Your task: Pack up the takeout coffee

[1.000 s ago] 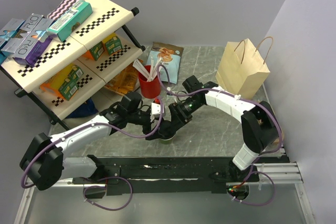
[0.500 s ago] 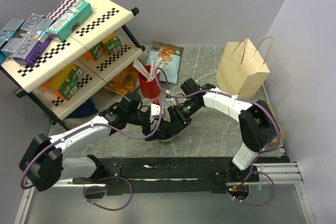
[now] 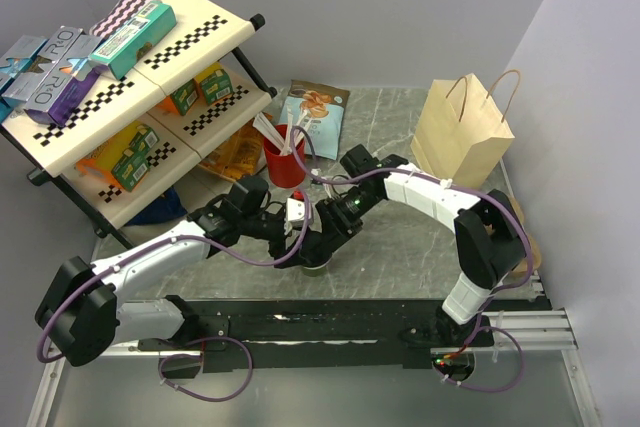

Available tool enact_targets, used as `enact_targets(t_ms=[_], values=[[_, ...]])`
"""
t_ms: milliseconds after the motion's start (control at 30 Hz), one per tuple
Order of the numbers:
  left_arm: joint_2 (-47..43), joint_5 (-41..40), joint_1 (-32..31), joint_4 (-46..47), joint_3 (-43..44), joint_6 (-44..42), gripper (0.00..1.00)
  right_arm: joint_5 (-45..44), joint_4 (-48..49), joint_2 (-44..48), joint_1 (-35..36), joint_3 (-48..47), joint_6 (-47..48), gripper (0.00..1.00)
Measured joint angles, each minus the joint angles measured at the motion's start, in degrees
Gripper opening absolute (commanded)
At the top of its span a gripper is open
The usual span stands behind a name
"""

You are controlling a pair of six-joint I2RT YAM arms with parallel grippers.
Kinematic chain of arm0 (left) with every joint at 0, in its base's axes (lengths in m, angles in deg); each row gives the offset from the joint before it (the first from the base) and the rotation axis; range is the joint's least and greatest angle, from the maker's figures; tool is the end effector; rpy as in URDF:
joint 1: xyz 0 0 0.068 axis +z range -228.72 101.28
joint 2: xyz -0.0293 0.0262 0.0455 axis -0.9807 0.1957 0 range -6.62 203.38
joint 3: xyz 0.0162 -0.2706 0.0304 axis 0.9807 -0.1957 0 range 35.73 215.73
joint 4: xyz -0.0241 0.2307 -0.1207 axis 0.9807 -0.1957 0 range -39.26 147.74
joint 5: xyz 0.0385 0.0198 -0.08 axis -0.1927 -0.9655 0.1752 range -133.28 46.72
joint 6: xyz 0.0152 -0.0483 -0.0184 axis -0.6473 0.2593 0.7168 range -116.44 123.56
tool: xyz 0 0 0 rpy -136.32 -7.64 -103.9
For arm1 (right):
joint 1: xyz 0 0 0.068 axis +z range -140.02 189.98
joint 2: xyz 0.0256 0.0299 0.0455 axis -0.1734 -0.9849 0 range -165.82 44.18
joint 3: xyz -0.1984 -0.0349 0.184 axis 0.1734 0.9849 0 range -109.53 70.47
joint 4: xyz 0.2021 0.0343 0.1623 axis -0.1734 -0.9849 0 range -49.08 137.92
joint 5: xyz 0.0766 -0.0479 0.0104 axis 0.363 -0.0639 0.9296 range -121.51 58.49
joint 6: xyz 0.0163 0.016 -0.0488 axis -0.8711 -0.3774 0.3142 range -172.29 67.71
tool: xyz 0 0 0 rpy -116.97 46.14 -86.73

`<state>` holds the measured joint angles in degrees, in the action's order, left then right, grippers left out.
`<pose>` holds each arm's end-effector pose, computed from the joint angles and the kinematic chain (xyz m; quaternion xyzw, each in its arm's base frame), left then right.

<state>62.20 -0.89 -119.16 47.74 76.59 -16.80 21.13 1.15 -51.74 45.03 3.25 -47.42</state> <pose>0.1733 -0.1793 0.2361 0.5608 0.6424 -0.3912 0.3461 0.2417 0.2041 0.2185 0.3562 -0.8166 -0.4542 0.0051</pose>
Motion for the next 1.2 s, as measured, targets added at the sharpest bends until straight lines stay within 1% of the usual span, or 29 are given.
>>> enact_targets(t_ms=[300,567,700,1067,1200], values=[[-0.50,0.28,-0.13,-0.26,0.02,0.70,0.69,-2.71,-0.09,0.09,-1.20,-2.08,2.62,0.70],[-0.85,0.44,-0.13,-1.99,0.33,0.31,0.62,-5.18,-0.61,0.26,-5.55,-4.35,5.03,0.70],[-1.25,0.48,-0.13,-3.43,0.52,-0.11,0.58,-5.86,-0.66,0.44,-5.84,-4.37,5.35,0.70],[-1.70,0.83,-0.13,-5.55,1.05,-1.68,0.57,-6.80,-0.57,1.42,-5.84,-4.35,5.97,0.70],[-1.90,0.39,-0.13,-5.49,1.05,-2.71,0.57,-6.91,-0.59,1.46,-5.84,-4.35,7.74,0.70]])
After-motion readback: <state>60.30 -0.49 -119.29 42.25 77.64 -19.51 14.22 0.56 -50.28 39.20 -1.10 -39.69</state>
